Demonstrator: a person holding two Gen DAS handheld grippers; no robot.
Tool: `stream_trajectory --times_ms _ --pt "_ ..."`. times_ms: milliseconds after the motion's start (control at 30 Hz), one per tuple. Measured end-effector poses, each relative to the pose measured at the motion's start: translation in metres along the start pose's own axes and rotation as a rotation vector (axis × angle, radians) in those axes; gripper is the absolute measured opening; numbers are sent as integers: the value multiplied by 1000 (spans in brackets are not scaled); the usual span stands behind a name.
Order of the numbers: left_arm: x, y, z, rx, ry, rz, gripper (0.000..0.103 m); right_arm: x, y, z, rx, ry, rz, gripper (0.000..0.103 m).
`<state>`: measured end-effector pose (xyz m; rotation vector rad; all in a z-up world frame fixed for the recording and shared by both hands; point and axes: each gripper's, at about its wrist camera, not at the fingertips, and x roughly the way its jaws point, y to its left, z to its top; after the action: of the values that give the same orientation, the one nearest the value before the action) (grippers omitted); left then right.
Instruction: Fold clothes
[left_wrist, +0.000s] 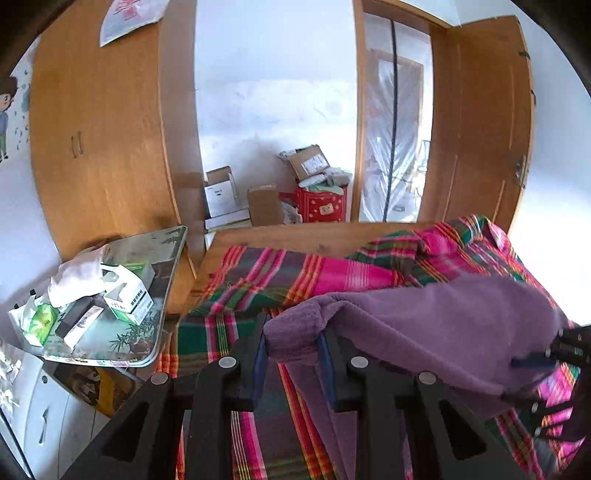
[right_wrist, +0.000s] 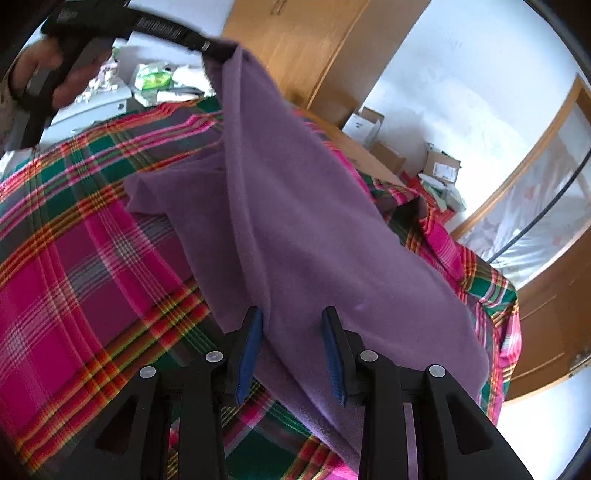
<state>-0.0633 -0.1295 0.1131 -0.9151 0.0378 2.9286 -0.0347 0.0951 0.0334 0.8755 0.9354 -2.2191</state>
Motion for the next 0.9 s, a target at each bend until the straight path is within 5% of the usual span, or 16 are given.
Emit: stream_trajectory --times_ms 200,300,633,900 --pt "2 11 17 -55 -38 19 25 -5 -4 8 -27 -41 -175 34" --pt "5 17 21 -79 -46 27 25 -3 -24 9 60 -41 -193 8" --pt "42 23 26 -78 7 64 25 10 -87 53 208 -59 -281 5" --pt "90 26 36 -62 64 117 26 69 -126 91 266 61 -250 4"
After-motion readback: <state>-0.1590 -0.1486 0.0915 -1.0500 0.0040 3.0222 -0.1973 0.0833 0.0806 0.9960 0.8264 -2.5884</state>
